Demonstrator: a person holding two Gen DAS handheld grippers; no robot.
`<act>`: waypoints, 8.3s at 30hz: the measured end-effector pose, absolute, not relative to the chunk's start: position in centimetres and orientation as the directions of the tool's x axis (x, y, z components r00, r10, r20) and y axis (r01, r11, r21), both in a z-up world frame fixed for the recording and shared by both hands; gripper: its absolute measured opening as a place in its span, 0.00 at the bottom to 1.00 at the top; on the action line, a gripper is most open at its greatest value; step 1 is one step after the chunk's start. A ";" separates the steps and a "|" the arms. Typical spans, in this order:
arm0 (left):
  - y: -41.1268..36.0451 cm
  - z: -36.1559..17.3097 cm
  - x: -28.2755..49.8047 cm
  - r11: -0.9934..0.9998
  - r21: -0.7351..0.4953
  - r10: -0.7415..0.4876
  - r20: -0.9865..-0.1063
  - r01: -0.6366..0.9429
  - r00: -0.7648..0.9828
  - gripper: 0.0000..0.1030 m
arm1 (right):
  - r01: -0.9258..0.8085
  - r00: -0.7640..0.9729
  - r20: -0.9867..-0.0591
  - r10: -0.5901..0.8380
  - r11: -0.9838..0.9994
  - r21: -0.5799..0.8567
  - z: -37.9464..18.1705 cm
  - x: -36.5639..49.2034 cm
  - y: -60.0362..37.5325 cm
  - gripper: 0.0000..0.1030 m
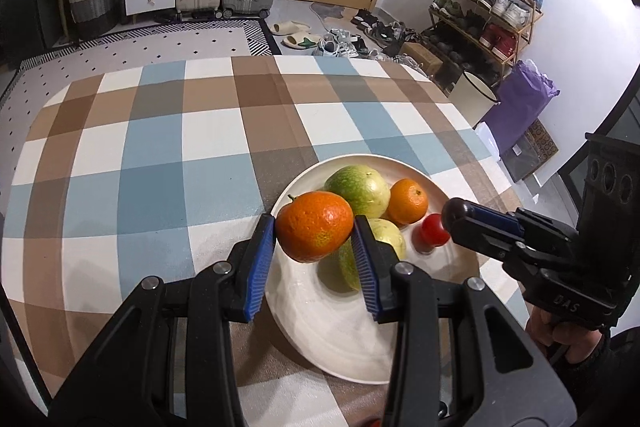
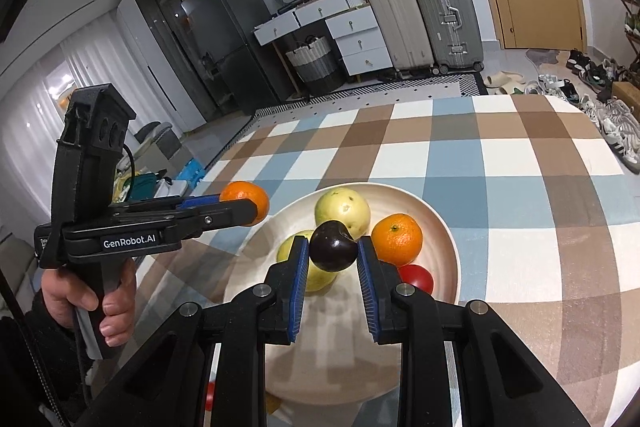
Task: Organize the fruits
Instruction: 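Open both tools to set the orange and plum on the plate, then withdraw both tools from the plate toward the remaining fruits, then lower the right tool onto a tan round fruit and close it, then lower the left tool onto a red tomato and close it, then carry the red tomato and tan fruit over the plate with both tools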
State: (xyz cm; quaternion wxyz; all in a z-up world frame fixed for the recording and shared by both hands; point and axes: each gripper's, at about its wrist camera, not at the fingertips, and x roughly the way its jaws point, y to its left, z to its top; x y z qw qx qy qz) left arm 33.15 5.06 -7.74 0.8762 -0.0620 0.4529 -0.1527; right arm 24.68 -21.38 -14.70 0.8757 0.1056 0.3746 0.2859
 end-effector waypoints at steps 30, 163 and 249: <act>4.8 -5.3 31.3 0.959 -0.216 -0.282 -0.758 0.181 0.588 0.66 | -0.365 0.615 -0.542 0.573 0.816 0.448 -13.7 23.8 -23.4 0.50; 6.4 -11.8 7.4 0.987 -0.158 -0.094 -0.736 -0.035 0.670 0.99 | -0.390 0.521 -0.643 0.561 0.827 0.405 -18.7 6.3 -21.8 0.27; 3.4 -7.6 18.9 0.950 -0.245 -0.312 -0.723 0.194 0.616 0.24 | -0.425 0.511 -0.550 0.660 0.750 0.506 -14.8 13.7 -21.1 0.27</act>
